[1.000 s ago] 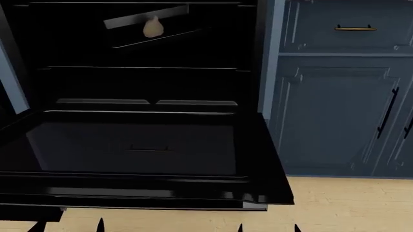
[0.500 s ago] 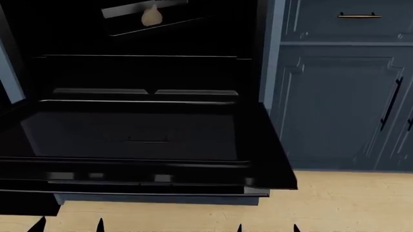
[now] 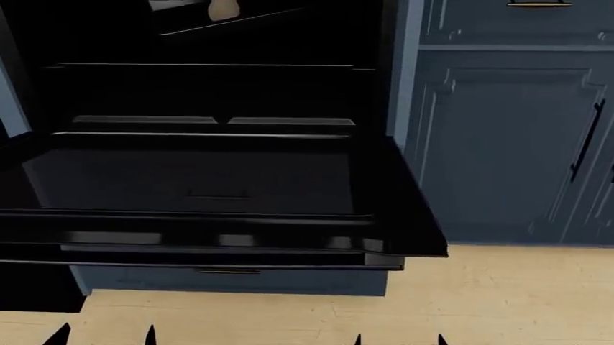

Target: Close the oven door

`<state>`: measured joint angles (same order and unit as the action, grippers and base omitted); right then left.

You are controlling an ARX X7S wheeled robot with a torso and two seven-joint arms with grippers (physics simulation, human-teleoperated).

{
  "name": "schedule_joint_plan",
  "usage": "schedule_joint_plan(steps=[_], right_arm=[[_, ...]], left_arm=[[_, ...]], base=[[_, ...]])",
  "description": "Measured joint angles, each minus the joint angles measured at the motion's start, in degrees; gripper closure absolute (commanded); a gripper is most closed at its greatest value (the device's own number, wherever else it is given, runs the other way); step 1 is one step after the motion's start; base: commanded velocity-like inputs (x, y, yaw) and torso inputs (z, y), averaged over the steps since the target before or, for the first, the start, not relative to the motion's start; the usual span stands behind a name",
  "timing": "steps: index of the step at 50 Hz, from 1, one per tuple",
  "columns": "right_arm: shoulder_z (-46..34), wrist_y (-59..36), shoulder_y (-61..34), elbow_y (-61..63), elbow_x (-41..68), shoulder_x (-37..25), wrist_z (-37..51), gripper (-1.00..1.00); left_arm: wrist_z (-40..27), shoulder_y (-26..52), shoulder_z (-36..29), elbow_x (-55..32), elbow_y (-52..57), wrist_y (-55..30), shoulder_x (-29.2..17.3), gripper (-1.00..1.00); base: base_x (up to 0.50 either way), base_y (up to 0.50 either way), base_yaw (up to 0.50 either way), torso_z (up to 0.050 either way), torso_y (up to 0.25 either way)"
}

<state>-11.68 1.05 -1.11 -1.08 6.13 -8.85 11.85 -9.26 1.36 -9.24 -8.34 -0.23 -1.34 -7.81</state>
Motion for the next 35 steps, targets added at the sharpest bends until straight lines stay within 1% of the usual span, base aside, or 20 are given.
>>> schedule_joint_plan(steps=[35], right_arm=[[-1.53, 0.45, -0.07, 0.21, 0.57, -1.12, 1.06, -1.00]], left_arm=[[-1.36, -0.04, -0.98, -1.79, 0.22, 0.46, -1.12, -1.00]], base=[[0.00, 0.00, 0.00, -0.050, 0.000]])
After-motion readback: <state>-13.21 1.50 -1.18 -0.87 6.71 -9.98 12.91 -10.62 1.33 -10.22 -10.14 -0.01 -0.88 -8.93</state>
